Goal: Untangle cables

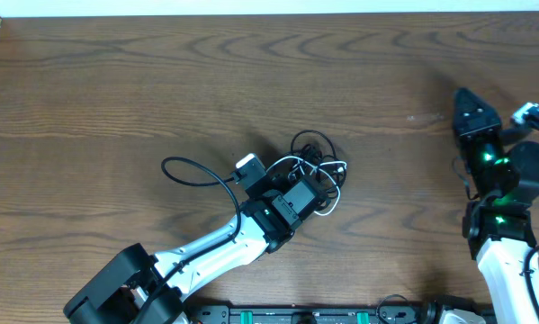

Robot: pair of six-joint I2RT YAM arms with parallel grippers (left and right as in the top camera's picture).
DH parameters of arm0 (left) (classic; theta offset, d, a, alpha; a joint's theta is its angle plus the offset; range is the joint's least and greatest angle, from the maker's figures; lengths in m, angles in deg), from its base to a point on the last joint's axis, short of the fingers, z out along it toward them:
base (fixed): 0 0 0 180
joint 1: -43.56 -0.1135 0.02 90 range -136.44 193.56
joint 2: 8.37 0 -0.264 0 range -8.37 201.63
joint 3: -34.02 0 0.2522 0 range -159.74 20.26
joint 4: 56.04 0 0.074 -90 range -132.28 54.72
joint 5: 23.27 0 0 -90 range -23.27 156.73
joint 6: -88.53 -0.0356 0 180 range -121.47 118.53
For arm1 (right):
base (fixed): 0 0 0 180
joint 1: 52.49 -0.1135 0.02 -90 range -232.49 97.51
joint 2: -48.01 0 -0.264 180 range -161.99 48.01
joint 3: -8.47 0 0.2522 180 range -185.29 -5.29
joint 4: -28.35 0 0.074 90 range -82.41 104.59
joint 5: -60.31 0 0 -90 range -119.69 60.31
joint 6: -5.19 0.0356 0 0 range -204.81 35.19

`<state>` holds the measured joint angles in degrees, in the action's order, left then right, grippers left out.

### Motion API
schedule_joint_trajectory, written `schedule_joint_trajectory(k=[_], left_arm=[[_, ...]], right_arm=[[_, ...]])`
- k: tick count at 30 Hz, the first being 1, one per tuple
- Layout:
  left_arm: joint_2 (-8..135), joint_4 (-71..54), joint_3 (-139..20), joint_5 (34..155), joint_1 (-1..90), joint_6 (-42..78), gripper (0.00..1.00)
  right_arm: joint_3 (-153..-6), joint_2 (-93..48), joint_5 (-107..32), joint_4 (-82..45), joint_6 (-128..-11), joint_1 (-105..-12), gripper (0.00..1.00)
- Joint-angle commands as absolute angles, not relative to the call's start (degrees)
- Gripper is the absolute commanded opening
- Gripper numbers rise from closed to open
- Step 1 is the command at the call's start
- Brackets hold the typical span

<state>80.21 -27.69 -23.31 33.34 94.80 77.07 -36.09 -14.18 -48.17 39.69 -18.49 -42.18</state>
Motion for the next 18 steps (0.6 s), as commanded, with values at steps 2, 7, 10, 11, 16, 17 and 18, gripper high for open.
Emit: schedule_joint_trajectory(k=[2,7,10,11,16,17,18], left_arm=[[80.47,-29.05,-23.35,33.32,94.67,77.88,0.08],[80.25,-39.56,-23.35,41.82,94.67,62.80,0.08],[79.11,-46.44,-23.38,48.36,94.69,49.42,0.08],[78.52,-47.58,-23.38,49.78,94.69,47.41,0.08],[74.48,-48.43,-23.38,50.72,94.69,46.82,0.09],[73.83,-48.43,-23.38,50.72,94.69,46.82,0.25],[73.28,-48.41,-23.38,50.72,94.69,46.82,0.41]], right_arm=[[-37.17,-13.88,-51.56,39.87,-17.72,-45.52,0.29],[-37.17,-13.88,-53.65,39.76,-17.81,-47.88,0.33],[-37.17,-13.88,-54.46,38.95,-17.81,-48.47,0.35],[-37.17,-13.88,-54.99,38.58,-17.81,-48.52,0.35],[-37.17,-13.88,-57.74,35.61,-17.86,-48.52,0.37],[-37.17,-13.88,-57.70,34.78,-18.27,-48.52,0.38],[-37.17,-13.88,-57.70,33.84,-19.01,-48.52,0.38]])
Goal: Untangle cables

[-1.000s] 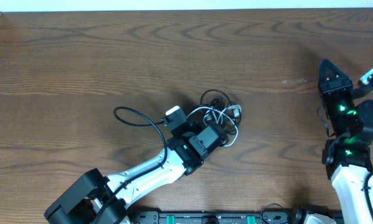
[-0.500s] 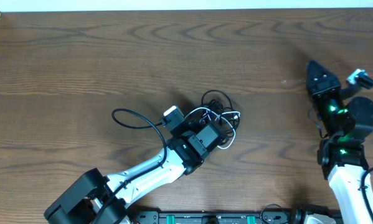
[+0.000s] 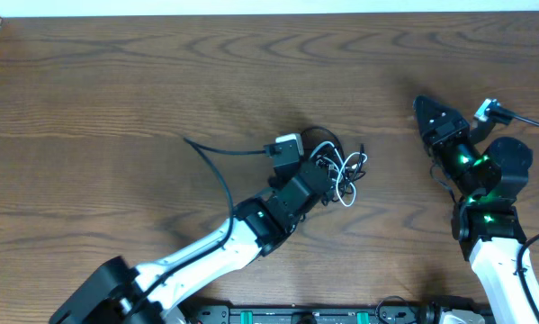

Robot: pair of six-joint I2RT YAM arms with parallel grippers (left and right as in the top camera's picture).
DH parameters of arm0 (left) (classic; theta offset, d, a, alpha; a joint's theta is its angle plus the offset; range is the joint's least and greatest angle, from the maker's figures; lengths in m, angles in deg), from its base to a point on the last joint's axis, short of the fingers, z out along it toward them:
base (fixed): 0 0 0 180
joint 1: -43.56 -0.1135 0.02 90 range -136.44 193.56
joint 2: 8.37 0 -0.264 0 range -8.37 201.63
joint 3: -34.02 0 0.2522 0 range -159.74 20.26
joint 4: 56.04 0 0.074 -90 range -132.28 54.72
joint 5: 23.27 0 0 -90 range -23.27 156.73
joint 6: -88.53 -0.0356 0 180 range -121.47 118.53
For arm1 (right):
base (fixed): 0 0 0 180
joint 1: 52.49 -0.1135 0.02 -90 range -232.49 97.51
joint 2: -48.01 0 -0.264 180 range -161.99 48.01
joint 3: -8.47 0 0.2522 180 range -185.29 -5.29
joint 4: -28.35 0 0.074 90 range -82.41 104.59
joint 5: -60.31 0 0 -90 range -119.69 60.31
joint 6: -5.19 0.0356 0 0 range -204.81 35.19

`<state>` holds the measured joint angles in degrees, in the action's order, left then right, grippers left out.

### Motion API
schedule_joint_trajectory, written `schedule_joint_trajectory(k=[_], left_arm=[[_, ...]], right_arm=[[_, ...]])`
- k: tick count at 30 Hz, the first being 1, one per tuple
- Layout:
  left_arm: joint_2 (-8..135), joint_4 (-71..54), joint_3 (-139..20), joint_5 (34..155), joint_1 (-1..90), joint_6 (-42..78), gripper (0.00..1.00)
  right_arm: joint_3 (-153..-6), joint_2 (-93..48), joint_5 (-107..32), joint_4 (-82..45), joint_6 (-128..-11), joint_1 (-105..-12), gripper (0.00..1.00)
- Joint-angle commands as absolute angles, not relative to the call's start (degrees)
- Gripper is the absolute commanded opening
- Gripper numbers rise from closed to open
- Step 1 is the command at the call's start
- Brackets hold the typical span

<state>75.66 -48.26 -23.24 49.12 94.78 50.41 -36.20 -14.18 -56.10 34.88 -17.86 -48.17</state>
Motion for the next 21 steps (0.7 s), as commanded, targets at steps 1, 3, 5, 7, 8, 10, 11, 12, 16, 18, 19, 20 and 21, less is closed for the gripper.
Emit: schedule_joint_trajectory(k=[1,3,5,7,8,10,11,12,16,18,19,20,21], left_arm=[[73.04,-48.41,-23.38,50.83,94.69,46.82,0.59],[72.95,-48.13,-23.35,51.31,94.69,46.82,0.87],[72.97,-46.66,-23.35,51.31,94.74,46.82,0.91],[72.97,-44.87,-23.35,51.29,94.74,46.85,0.91],[73.00,-44.02,-23.35,51.29,94.74,46.82,0.91],[73.17,-43.23,-23.35,51.29,94.74,46.85,0.91],[73.30,-43.17,-23.35,51.29,94.74,46.82,0.91],[73.48,-43.21,-23.35,51.29,94.74,46.85,0.91],[74.70,-44.37,-23.35,50.81,94.74,48.70,0.91],[76.08,-46.07,-23.35,50.83,94.74,49.88,0.91],[77.04,-46.95,-23.35,50.87,94.74,50.89,0.91],[78.31,-47.89,-23.35,50.89,94.74,52.31,0.91],[79.51,-48.52,-23.35,50.94,94.74,53.45,0.91]], right_arm=[[-37.17,-13.88,-57.70,33.07,-19.43,-48.52,0.38],[-37.17,-13.88,-57.68,31.58,-19.58,-48.52,0.38],[-37.17,-13.88,-57.65,31.26,-19.78,-48.52,0.38],[-37.17,-13.88,-57.70,31.28,-19.76,-48.52,0.38],[-37.17,-13.88,-57.70,31.28,-19.76,-48.52,0.38],[-37.17,-13.88,-57.70,31.26,-19.78,-48.52,0.38],[-37.17,-13.88,-57.70,31.23,-19.78,-48.52,0.38],[-37.17,-13.88,-57.70,31.23,-19.76,-48.52,0.38],[-37.17,-13.88,-57.74,31.23,-19.76,-48.52,0.38],[-37.17,-13.88,-57.76,31.23,-19.76,-48.52,0.38],[-37.17,-13.88,-57.76,31.21,-19.76,-48.52,0.38],[-37.17,-13.88,-57.74,31.17,-19.76,-48.52,0.39],[-37.17,-13.88,-57.74,30.99,-19.76,-48.52,0.38]])
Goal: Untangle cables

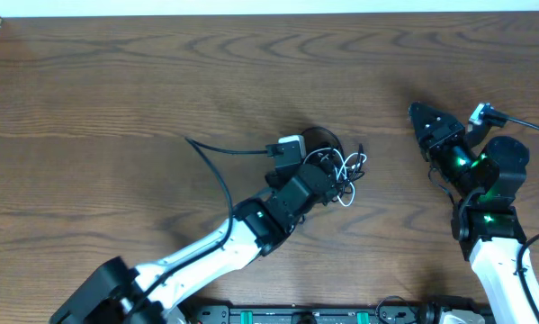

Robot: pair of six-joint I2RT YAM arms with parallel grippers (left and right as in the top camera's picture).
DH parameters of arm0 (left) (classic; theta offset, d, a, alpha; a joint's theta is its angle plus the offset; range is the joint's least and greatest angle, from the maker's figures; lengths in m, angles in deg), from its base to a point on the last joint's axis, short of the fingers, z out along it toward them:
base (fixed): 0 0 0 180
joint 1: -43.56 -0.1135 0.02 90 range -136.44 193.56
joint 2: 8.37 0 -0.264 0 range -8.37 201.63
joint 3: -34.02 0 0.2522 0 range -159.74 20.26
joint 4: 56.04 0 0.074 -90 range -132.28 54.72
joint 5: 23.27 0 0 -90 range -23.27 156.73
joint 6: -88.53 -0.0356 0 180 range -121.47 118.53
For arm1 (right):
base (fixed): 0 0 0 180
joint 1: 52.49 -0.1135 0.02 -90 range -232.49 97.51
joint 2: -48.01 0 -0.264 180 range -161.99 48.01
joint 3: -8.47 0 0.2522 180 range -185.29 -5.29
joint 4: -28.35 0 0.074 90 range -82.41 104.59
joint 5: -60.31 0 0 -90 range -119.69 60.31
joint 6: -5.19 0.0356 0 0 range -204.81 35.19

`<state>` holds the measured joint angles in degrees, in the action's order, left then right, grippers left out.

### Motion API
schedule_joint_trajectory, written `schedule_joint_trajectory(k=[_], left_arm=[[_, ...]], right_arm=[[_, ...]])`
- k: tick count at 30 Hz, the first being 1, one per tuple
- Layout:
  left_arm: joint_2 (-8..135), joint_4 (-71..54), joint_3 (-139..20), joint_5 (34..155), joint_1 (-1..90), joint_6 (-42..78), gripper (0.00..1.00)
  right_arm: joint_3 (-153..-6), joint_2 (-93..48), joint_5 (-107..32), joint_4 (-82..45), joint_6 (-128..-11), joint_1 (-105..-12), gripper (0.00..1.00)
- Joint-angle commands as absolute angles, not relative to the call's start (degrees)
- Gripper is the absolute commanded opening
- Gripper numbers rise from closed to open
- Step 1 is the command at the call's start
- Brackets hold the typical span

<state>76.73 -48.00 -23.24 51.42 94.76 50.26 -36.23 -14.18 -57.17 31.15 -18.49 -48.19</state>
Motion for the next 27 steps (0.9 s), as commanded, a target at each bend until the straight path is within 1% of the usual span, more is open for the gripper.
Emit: schedule_joint_trajectory(k=[1,6,7,8,10,12,14,23,25,27], left_arm=[[81.04,-49.09,-23.35,51.22,94.74,54.04,0.91],[88.10,-50.33,-23.35,51.33,94.74,57.93,0.92],[89.63,-50.82,-23.35,51.33,94.74,58.89,0.80],[90.79,-51.36,-23.35,51.35,94.74,59.35,0.63],[92.71,-52.70,-23.35,51.33,94.74,59.98,0.31],[93.65,-53.90,-23.35,51.33,94.74,60.16,0.09],[93.72,-54.64,-23.35,51.29,94.74,60.13,0.08],[89.98,-57.81,-23.38,50.50,93.60,60.03,0.08],[87.38,-58.79,-23.38,49.58,92.38,58.04,0.06],[84.58,-59.71,-23.38,48.25,91.26,53.84,0.08]], right_arm=[[-37.17,-13.88,-57.74,30.88,-19.76,-48.52,0.38],[-37.17,-13.88,-57.74,30.78,-19.76,-48.52,0.39],[-37.17,-13.88,-57.76,30.75,-19.76,-48.52,0.39],[-37.17,-13.88,-57.76,30.60,-19.74,-48.52,0.39],[-37.17,-13.88,-57.76,30.47,-19.74,-48.52,0.39],[-37.17,-13.88,-58.09,30.40,-19.71,-48.52,0.39],[-37.17,-13.88,-59.10,30.40,-19.71,-48.52,0.39],[-37.17,-13.88,-61.19,30.45,-18.95,-48.52,0.40],[-37.17,-13.88,-62.57,30.45,-17.62,-48.54,0.41],[-37.17,-13.88,-64.71,30.69,-15.93,-48.54,0.43]])
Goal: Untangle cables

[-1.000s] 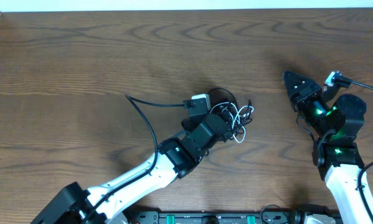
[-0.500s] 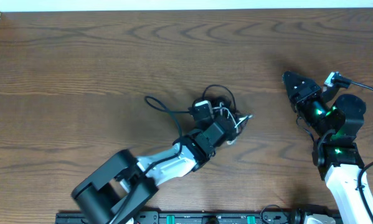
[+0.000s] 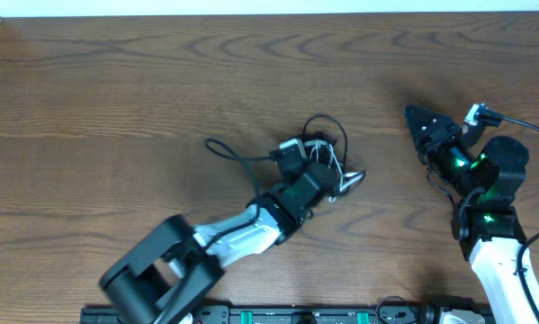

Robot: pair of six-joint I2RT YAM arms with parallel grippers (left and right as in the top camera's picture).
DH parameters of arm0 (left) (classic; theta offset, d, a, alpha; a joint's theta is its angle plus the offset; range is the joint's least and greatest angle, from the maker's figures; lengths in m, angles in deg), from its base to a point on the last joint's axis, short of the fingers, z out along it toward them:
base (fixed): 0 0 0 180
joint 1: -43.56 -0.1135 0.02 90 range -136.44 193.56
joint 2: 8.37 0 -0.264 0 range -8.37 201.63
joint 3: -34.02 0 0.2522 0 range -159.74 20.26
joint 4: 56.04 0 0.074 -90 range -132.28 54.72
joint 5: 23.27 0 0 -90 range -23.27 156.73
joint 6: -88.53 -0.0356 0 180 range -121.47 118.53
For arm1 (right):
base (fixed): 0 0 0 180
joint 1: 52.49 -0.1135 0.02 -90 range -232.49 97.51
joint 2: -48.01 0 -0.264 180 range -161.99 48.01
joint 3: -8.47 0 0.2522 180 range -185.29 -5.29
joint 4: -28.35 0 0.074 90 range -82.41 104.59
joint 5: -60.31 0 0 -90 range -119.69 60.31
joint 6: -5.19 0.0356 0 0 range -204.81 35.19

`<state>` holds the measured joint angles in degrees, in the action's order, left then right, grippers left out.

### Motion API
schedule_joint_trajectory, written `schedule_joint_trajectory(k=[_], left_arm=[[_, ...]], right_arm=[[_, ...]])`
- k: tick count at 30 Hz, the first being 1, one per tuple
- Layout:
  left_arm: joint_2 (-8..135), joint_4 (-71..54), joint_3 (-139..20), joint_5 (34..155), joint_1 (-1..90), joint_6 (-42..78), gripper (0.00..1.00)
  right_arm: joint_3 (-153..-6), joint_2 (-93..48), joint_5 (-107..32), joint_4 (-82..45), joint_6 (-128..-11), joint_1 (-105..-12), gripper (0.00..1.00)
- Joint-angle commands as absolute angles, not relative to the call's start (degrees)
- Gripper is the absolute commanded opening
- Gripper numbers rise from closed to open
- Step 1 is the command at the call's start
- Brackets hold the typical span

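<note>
A tangle of thin black and white cables (image 3: 334,160) lies at the table's middle. A black loop (image 3: 330,122) rises behind it, and a black tail (image 3: 222,148) trails left. The white cable (image 3: 350,178) pokes out to the right. My left gripper (image 3: 326,171) is buried in the tangle and looks shut on the cables; its fingertips are hidden by them. My right gripper (image 3: 413,117) hovers to the right of the tangle, pointing at it, jaws together and holding nothing, about a hand's width away.
The brown wooden table (image 3: 116,81) runs wide to the left and back. A pale strip (image 3: 251,7) lines the far edge. A black rail with green connectors (image 3: 323,316) sits along the front edge, between the arm bases.
The left arm has swung its forearm lower and further in. The black tail is pulled in shorter on the left, and the black loop stands taller. The right gripper edged slightly left.
My left gripper sat on the tangle left of centre while the right gripper was far right. The tangle then stood further right with the left gripper, its tail stretched straight, and the right gripper was closer. Now the tail is drawn in and the right gripper points at the bundle.
</note>
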<state>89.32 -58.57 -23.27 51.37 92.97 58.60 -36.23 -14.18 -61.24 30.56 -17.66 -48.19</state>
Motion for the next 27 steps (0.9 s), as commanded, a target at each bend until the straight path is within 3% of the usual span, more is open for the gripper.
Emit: schedule_joint_trajectory(k=[1,4,11,18,23,27], left_arm=[[83.09,-60.43,-23.38,47.70,90.76,51.06,0.08],[78.61,-62.86,-23.38,46.89,89.75,43.37,0.08],[72.19,-61.61,-23.35,44.60,89.71,39.00,0.08],[71.95,-61.04,-23.35,41.41,89.71,35.41,0.08],[71.53,-62.79,-23.35,30.11,89.71,35.41,0.08],[70.26,-67.51,-23.35,29.82,89.71,35.39,0.08]], right_arm=[[-37.17,-13.88,-66.20,30.93,-14.58,-48.58,0.44],[-37.17,-13.88,-72.82,32.50,-9.72,-49.22,0.45],[-37.17,-13.88,-82.37,41.75,-3.80,-55.56,0.45],[-37.17,-13.88,-81.32,43.71,-3.43,-63.42,0.44],[-37.17,-13.88,-80.60,43.47,-3.58,-64.58,0.43],[-37.17,-13.88,-79.69,42.82,-4.33,-64.58,0.43]])
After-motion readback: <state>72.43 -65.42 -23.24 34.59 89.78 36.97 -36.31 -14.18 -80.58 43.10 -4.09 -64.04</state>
